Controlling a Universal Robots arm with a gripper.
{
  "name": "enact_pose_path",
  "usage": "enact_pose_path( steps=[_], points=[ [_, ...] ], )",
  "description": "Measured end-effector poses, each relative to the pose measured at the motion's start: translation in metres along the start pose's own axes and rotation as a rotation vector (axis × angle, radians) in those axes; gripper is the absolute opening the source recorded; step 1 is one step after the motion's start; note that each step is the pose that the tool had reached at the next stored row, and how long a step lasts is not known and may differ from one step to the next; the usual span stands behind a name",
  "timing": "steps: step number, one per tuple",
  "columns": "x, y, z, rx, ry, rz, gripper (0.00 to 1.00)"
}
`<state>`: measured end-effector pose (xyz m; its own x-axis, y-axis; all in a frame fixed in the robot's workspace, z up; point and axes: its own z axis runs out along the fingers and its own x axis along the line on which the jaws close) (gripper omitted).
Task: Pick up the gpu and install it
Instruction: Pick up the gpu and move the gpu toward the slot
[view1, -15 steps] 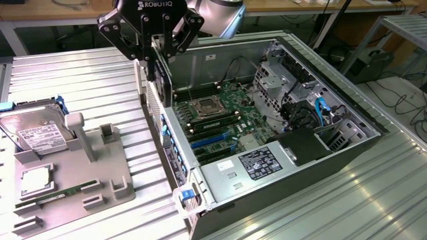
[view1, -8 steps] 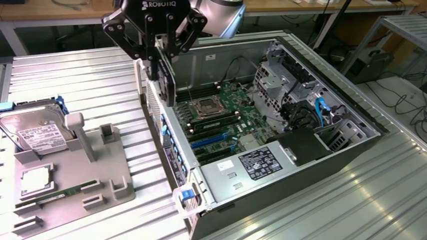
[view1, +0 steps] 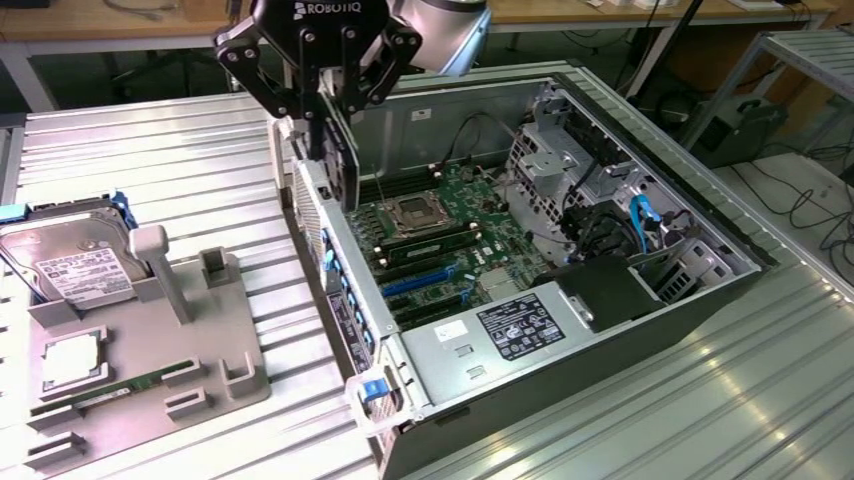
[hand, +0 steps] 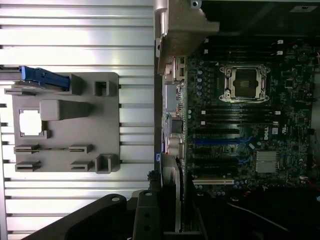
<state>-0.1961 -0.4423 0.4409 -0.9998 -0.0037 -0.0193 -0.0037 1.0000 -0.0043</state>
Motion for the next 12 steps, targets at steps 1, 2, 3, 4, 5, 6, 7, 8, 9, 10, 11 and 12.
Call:
enact_pose_path(
  steps=[1, 2, 3, 4, 5, 6, 7, 8, 9, 10, 11, 12],
  points=[
    [-0.001, 0.0, 0.0, 0.0, 0.0, 0.0, 0.27],
    [-0.002, 0.0, 0.0001, -0.0001, 0.0, 0.0, 0.27],
    [-0.003, 0.0, 0.0, 0.0001, 0.0, 0.0, 0.27],
    [-0.004, 0.0, 0.0001, 0.0, 0.0, 0.0, 0.27],
    [-0.005, 0.0, 0.0001, 0.0, 0.0, 0.0, 0.27],
    [-0.006, 0.0, 0.0001, 0.0, 0.0, 0.0, 0.27],
    [-0.007, 0.0, 0.0001, 0.0, 0.0, 0.0, 0.27],
    [-0.008, 0.0, 0.0002, 0.0, 0.0, 0.0, 0.27],
    [-0.009, 0.0, 0.0002, 0.0, 0.0, 0.0, 0.27],
    [-0.01, 0.0, 0.0002, 0.0, 0.0, 0.0, 0.27],
    [-0.011, 0.0, 0.0002, 0.0, 0.0, 0.0, 0.27],
    [-0.012, 0.0, 0.0003, 0.0, 0.0, 0.0, 0.27]
  ],
)
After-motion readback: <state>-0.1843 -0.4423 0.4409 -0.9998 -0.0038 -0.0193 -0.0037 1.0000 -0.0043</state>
